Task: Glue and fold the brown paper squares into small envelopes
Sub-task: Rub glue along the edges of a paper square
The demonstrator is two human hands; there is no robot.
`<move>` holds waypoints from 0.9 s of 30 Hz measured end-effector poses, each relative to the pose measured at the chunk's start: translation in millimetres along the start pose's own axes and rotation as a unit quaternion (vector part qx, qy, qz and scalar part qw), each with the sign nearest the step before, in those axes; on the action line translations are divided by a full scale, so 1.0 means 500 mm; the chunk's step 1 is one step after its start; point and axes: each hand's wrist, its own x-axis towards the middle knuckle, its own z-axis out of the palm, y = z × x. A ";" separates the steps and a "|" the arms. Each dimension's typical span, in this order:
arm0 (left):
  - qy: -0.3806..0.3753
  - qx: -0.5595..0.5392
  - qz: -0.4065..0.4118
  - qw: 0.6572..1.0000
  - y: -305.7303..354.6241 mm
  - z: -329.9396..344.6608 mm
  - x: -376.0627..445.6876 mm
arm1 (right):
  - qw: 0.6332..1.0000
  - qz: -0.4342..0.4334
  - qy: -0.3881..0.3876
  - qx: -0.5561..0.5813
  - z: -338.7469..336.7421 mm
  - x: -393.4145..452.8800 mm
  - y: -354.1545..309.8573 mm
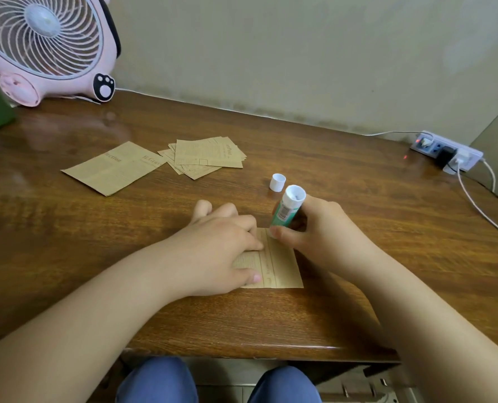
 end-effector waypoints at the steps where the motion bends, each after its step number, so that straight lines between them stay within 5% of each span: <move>1: -0.001 0.000 0.002 1.000 0.001 0.000 0.000 | 1.000 -0.004 -0.003 -0.008 0.002 0.001 -0.002; 11: 0.005 0.009 0.018 1.000 -0.003 -0.006 0.010 | 0.999 -0.026 -0.027 -0.027 -0.002 -0.038 0.010; 17: 0.033 0.031 0.028 0.999 0.005 0.003 0.015 | 0.998 0.020 0.057 0.009 -0.034 -0.023 0.008; 27: 0.059 0.036 -0.009 0.998 0.026 0.017 0.026 | 1.000 0.009 -0.006 -0.013 0.000 0.003 0.002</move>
